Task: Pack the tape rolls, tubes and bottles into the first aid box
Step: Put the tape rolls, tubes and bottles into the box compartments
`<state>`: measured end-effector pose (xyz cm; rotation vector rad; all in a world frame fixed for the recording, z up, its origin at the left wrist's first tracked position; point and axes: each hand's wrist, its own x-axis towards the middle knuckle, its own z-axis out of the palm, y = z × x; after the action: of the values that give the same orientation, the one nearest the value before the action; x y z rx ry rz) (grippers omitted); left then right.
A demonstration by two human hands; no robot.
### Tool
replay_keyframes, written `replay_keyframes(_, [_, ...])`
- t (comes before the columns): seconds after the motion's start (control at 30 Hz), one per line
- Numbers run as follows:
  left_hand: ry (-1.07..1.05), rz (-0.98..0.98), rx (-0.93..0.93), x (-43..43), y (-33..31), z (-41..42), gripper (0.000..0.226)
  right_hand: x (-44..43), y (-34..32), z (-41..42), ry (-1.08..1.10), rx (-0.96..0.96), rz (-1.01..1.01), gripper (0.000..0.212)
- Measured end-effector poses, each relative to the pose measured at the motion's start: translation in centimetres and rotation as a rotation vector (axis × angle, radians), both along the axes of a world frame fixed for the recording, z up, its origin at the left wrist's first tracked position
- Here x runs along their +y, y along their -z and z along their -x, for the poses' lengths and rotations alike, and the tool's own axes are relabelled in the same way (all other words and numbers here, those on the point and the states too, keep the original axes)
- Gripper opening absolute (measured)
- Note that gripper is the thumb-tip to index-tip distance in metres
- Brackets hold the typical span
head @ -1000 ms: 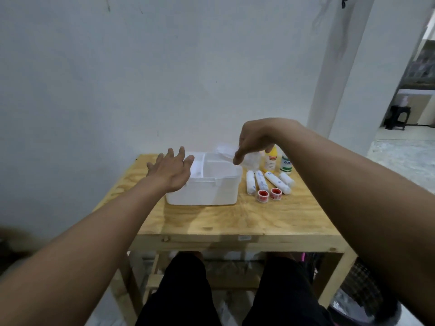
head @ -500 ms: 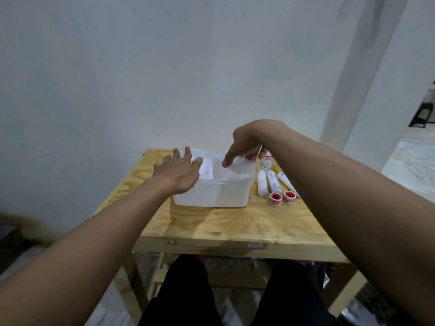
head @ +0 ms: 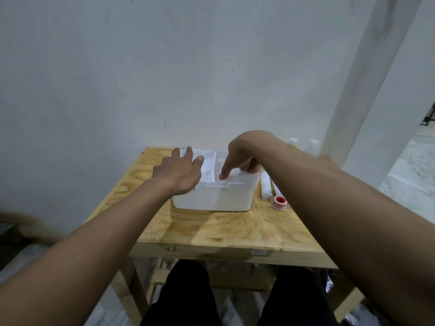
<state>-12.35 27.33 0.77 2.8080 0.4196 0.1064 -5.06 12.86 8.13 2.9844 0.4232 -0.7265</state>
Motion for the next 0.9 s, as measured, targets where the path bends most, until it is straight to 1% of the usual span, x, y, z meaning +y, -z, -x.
replay_keyframes(0.07, [-0.003, -0.003, -0.002, 0.0, 0.0, 0.0, 0.066, 0.5, 0.8, 0.2, -0.012, 0.012, 0.037, 0.072])
replay_keyframes(0.13, [-0.001, -0.003, -0.008, -0.1, 0.1, 0.0, 0.066, 0.8, 1.6, 0.3, -0.032, 0.004, 0.070, 0.064])
replay_keyframes(0.23, [-0.004, -0.006, -0.014, -0.1, 0.1, 0.0, 0.064, 1.0, 2.6, 0.3, -0.103, -0.069, 0.104, 0.044])
replay_keyframes(0.4, [-0.009, -0.025, -0.010, -0.3, 0.0, 0.1, 0.061, 0.7, 3.6, -0.3, -0.200, -0.176, 0.160, 0.026])
replay_keyframes(0.47, [-0.008, -0.033, -0.011, -0.3, 0.1, 0.1, 0.061, 0.8, 3.8, -0.6, -0.210, -0.184, 0.162, 0.024])
replay_keyframes(0.6, [-0.004, -0.046, -0.007, -0.3, 0.1, 0.0, 0.060, 1.2, 4.4, -1.4, -0.195, -0.160, 0.104, 0.022])
replay_keyframes(0.9, [-0.013, -0.046, -0.022, -0.4, 0.1, 0.1, 0.061, 1.7, 4.9, -1.4, -0.141, -0.037, -0.105, 0.024])
